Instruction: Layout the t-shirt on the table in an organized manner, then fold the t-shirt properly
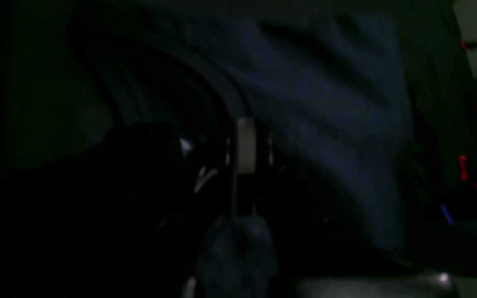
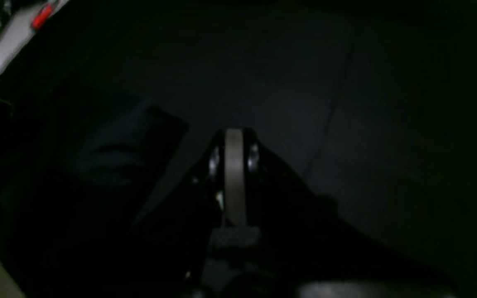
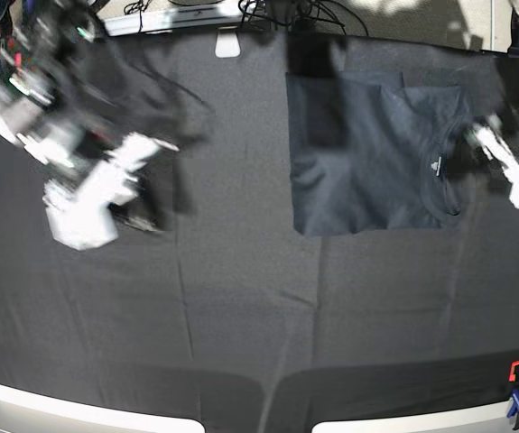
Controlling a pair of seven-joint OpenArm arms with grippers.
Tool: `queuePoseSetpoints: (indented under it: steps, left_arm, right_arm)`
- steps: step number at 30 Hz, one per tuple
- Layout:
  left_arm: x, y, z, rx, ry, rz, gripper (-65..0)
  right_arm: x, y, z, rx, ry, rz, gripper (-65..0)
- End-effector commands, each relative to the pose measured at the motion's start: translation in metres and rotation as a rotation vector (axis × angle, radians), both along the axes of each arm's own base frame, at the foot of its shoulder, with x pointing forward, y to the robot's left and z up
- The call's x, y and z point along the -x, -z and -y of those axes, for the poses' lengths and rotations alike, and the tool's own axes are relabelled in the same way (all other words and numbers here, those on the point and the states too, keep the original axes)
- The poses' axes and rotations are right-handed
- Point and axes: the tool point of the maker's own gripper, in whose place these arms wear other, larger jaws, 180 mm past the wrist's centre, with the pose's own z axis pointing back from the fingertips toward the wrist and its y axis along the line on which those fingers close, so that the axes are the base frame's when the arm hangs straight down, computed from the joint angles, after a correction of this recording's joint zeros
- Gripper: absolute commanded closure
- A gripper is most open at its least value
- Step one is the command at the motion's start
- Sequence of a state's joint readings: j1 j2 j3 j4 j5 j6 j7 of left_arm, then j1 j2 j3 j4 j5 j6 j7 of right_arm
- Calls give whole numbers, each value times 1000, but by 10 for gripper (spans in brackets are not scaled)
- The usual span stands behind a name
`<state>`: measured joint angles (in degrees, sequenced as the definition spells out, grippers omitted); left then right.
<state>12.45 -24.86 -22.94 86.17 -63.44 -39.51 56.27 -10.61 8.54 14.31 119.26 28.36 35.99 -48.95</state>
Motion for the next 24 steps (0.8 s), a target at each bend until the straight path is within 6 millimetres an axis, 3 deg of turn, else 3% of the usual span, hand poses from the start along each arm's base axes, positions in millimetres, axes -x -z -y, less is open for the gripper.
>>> queuePoseSetpoints:
  steps: [1, 6, 13, 20, 24]
  left_arm:
    - [-5, -16, -3, 0, 6, 50, 0]
    - [14, -30, 13, -5, 90, 45, 0]
    - [59, -41, 53, -17, 149, 63, 0]
    - [89, -8, 70, -28, 107, -45, 0]
    - [95, -2, 73, -35, 105, -70, 0]
  right_arm:
    - [-8, -9, -9, -7, -28, 55, 0]
    - [-35, 0, -51, -34, -112, 55, 0]
    - [-73, -4, -105, -45, -221, 51, 0]
    - [-95, 14, -138, -7, -300, -16, 0]
    - [-103, 23, -146, 34, -328, -40, 0]
